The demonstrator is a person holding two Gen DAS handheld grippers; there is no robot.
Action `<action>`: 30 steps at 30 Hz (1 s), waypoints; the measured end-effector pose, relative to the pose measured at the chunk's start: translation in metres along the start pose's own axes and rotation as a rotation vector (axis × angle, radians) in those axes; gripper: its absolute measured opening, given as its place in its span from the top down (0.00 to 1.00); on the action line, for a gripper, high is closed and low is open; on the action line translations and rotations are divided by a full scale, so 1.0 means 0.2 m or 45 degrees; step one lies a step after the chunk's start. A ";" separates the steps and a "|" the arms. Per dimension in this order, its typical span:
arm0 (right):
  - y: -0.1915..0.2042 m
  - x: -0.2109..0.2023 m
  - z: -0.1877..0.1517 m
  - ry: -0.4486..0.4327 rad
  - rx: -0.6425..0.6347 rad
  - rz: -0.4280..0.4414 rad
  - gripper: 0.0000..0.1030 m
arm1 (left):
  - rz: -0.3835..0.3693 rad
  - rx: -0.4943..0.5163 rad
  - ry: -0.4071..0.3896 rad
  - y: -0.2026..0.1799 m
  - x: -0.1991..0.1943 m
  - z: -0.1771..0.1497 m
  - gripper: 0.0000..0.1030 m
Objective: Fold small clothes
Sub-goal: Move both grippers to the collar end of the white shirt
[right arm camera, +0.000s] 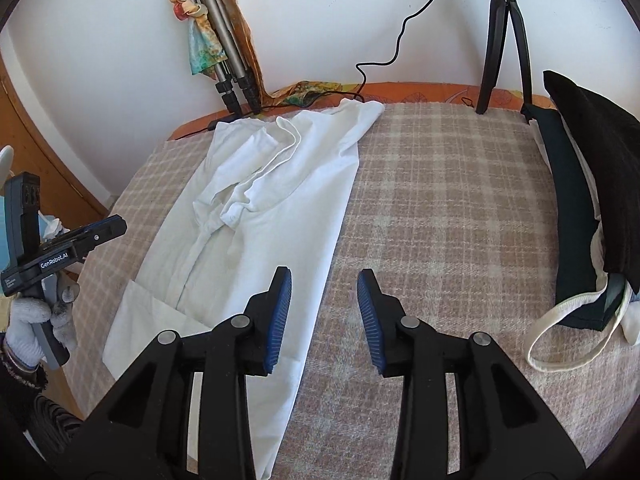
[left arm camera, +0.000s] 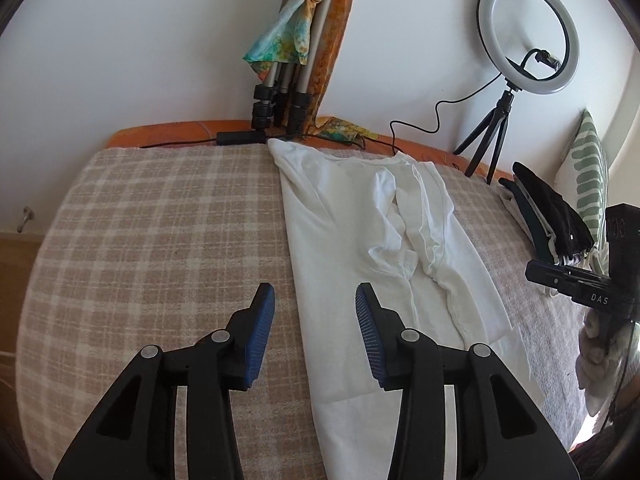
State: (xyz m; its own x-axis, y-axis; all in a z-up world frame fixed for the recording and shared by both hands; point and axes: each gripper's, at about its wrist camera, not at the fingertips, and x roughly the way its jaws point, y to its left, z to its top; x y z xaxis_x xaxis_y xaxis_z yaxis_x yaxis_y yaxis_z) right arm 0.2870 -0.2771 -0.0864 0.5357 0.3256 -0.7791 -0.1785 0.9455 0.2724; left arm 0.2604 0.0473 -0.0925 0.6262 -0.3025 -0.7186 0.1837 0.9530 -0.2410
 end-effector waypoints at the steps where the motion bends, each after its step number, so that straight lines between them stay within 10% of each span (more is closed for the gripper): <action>1: -0.03 0.01 0.05 -0.003 0.018 0.015 0.65 | -0.010 0.002 -0.006 0.00 0.02 0.04 0.61; 22: -0.47 0.49 0.54 -0.017 0.264 0.189 0.65 | -0.366 -0.144 0.169 -0.31 0.83 0.56 0.49; 24: -0.49 0.54 0.56 -0.016 0.290 0.215 0.65 | -0.367 -0.111 0.177 -0.33 0.87 0.55 0.54; 26: -0.50 0.57 0.58 -0.013 0.310 0.235 0.65 | -0.361 -0.063 0.181 -0.34 0.89 0.55 0.93; 30: -0.50 0.61 0.61 -0.025 0.319 0.278 0.65 | -0.223 0.008 0.101 -0.32 0.86 0.54 0.96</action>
State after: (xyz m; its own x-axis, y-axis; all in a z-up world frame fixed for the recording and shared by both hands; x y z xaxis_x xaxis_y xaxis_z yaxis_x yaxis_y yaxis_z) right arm 0.4708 -0.3333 -0.1399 0.5237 0.5176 -0.6766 -0.0833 0.8216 0.5640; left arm 0.4378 -0.0643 -0.1292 0.5225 -0.4638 -0.7155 0.2891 0.8858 -0.3631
